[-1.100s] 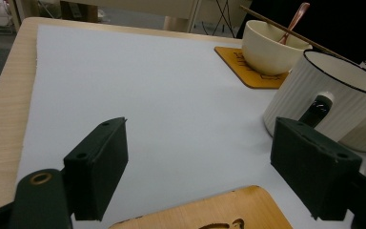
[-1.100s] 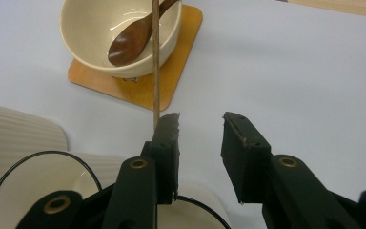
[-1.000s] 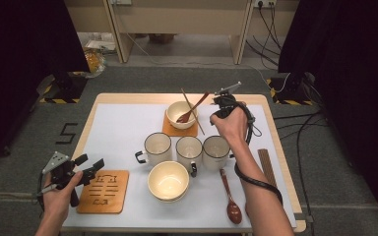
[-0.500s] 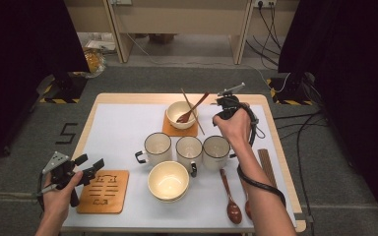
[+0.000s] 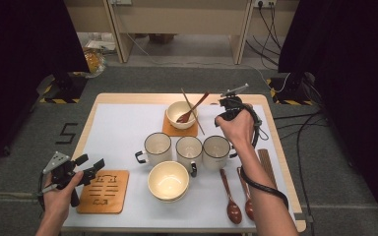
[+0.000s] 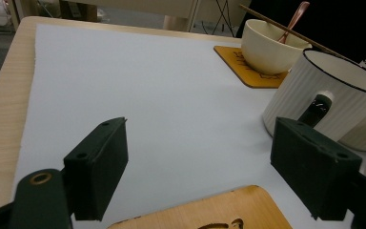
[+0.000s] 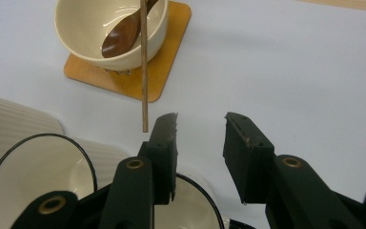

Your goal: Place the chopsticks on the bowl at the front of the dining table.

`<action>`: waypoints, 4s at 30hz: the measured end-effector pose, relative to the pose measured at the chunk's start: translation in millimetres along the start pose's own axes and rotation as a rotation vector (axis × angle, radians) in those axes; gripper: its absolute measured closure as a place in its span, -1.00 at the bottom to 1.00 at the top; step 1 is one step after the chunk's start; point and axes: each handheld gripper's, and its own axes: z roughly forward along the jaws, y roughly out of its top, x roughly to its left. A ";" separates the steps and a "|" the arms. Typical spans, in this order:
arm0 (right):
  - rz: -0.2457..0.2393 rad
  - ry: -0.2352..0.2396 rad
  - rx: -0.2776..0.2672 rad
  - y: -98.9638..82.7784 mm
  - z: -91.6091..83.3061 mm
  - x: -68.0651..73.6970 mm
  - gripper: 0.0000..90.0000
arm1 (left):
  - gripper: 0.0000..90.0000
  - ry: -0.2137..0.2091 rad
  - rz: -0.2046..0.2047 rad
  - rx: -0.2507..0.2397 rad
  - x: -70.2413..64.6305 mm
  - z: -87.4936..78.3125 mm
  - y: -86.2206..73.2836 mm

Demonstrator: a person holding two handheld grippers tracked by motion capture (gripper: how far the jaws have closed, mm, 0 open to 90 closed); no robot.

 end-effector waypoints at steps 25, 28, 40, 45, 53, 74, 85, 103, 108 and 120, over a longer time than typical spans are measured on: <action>0.018 -0.005 -0.007 -10.5 -6.1 -9.9 0.41 | -0.57 0.001 0.000 -0.001 -0.2 -0.5 0.4; 0.017 -0.006 -0.008 -11.0 -7.2 -10.7 0.41 | -0.56 0.001 -0.001 -0.002 0.0 -0.8 0.6; 0.027 -0.015 -0.001 -16.5 -7.7 -17.1 0.41 | -0.56 0.002 0.001 -0.002 0.2 -1.1 0.6; 0.028 -0.018 -0.005 -17.6 -9.0 -19.0 0.41 | -0.57 0.000 0.001 -0.003 -0.3 -1.0 0.6; 0.033 -0.023 -0.004 -20.7 -9.5 -22.9 0.41 | -0.57 0.002 0.001 -0.002 -0.3 -1.0 0.6; 0.064 -0.038 0.003 -33.7 -9.7 -40.7 0.41 | -0.57 0.003 0.004 0.001 -0.8 -0.8 0.3; 0.075 -0.044 0.003 -36.8 -10.4 -46.2 0.40 | -0.57 0.003 0.002 0.000 -0.6 -0.9 0.2; 0.096 -0.056 0.007 -43.7 -9.5 -57.0 0.39 | -0.57 -0.001 0.003 0.001 -1.4 0.3 -0.1; 0.107 -0.058 0.009 -46.5 -9.6 -61.4 0.39 | -0.56 -0.001 0.003 0.002 -1.6 0.5 -0.2; 0.117 -0.068 0.014 -52.9 -9.8 -69.5 0.40 | -0.57 -0.001 0.003 0.002 -1.3 -0.2 0.1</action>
